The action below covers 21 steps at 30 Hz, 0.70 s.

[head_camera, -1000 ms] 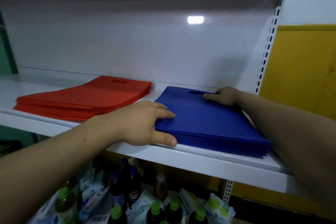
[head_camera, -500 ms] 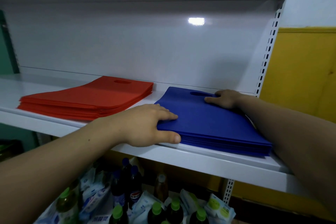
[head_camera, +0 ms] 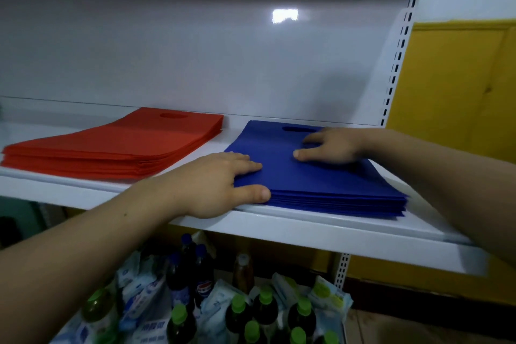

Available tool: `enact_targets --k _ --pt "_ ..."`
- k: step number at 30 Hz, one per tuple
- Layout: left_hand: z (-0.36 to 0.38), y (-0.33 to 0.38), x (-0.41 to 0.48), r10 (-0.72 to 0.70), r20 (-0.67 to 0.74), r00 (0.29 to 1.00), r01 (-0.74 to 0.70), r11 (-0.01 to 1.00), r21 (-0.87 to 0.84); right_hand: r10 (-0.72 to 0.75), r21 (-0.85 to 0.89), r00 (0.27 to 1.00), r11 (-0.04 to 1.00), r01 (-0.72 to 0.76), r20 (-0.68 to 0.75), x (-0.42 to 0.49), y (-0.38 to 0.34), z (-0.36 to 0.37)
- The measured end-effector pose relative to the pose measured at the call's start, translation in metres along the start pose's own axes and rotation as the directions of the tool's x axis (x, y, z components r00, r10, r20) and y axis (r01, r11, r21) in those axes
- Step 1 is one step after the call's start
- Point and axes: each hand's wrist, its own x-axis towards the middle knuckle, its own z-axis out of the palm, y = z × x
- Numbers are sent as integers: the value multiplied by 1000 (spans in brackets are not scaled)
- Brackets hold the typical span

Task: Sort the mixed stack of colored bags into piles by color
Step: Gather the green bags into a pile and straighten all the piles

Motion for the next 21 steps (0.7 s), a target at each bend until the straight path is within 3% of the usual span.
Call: enact_targets --k 8,12,16,21 --pt "2 -1 1 40 -20 999 -38 994 107 -2 29 998 1000 4 -55 -20 -5 11" --pt "-1 -2 -1 49 -29 998 -45 993 109 -12 19 1000 1000 12 -1 -28 -8 12" --pt "-10 -9 -4 64 -133 989 -47 990 131 -23 50 1000 998 22 5 -31 -10 14" --pt "-43 -42 -21 -135 -244 960 190 957 220 -32 19 999 999 31 32 -33 -10 9"
